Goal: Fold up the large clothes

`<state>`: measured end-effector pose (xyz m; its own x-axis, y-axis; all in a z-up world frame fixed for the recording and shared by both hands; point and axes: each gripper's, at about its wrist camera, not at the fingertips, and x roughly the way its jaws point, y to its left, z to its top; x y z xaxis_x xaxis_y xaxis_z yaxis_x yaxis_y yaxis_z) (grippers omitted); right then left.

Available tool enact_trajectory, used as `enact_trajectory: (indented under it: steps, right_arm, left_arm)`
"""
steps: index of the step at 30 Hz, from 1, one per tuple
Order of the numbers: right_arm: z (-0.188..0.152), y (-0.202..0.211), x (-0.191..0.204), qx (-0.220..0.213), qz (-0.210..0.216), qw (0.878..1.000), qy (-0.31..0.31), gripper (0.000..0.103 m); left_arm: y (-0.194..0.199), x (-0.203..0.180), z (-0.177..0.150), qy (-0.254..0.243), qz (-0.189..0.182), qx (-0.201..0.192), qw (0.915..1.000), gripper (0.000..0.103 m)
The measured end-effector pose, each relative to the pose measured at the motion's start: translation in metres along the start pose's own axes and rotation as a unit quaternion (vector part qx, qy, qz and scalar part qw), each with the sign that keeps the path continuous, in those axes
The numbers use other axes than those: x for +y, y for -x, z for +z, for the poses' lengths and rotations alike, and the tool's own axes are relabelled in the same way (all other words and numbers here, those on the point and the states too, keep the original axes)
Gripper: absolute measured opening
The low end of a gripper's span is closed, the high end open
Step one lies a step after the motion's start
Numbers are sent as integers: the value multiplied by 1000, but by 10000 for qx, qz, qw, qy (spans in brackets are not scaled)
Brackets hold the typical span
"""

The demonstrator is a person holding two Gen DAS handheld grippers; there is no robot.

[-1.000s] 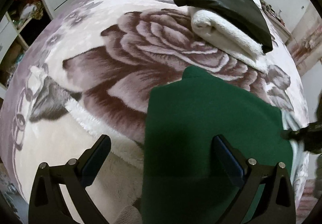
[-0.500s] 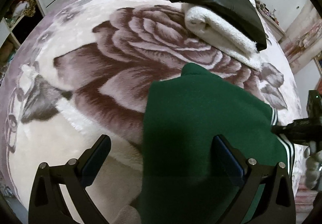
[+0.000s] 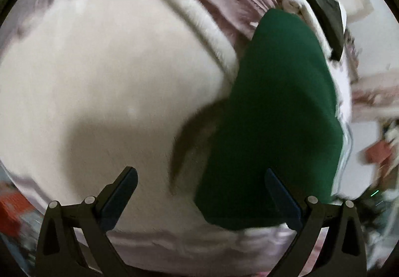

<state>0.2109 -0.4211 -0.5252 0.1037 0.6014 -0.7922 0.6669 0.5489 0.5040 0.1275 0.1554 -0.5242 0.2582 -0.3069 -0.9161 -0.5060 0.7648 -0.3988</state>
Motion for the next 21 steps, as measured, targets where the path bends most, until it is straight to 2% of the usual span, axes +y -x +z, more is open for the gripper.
enact_trajectory:
  steps: [3, 4, 5, 6, 7, 8, 9, 10, 11, 13, 15, 17, 19, 21]
  right_arm:
    - [-14, -14, -22, 23, 355, 9982, -478, 61]
    - [-16, -24, -26, 151, 586, 9963, -609, 62]
    - [-19, -32, -26, 232, 725, 9946, -699, 63]
    - [-19, -40, -26, 296, 897, 9924, -785, 63]
    - [-17, -50, -26, 297, 1122, 9893, -884, 63]
    - [-18, -51, -27, 220, 1251, 9874, -945, 55]
    - [-19, -52, -25, 74, 1351, 9856, -1014, 38]
    - [-21, -51, -20, -136, 1308, 9857, -1051, 24]
    - [-25, -46, -12, -327, 1138, 9886, -928, 17]
    - [-35, -29, 4, -641, 851, 9924, -620, 15]
    - [-47, -11, 10, -867, 649, 9926, -556, 13]
    - [-51, -1, 12, -1029, 213, 9926, -601, 7]
    - [-40, -4, 2, -1068, -193, 9922, -609, 6]
    - [-31, -22, -15, -929, -354, 9924, -729, 6]
  left_arm:
    - [-10, 1, -4, 80, -305, 20, 9995, 100]
    - [-12, -4, -4, -20, -343, -22, 9994, 95]
    - [-15, -10, -5, -157, -366, -54, 9992, 85]
    - [-17, -14, -5, -225, -403, -55, 9989, 79]
    - [-18, -19, -4, -285, -427, -51, 9987, 79]
    - [-19, -23, -3, -331, -404, -44, 9986, 79]
    - [-20, -27, -2, -374, -375, -36, 9986, 79]
    - [-21, -29, -1, -428, -377, -17, 9984, 79]
    - [-22, -31, 0, -483, -368, -13, 9982, 79]
    - [-23, -32, 1, -582, -353, -2, 9977, 81]
    - [-26, -34, 1, -640, -390, 33, 9972, 81]
    - [-28, -36, 0, -713, -364, 51, 9968, 81]
    - [-31, -37, 1, -804, -328, 73, 9962, 81]
    - [-33, -40, 2, -935, -233, 123, 9953, 81]
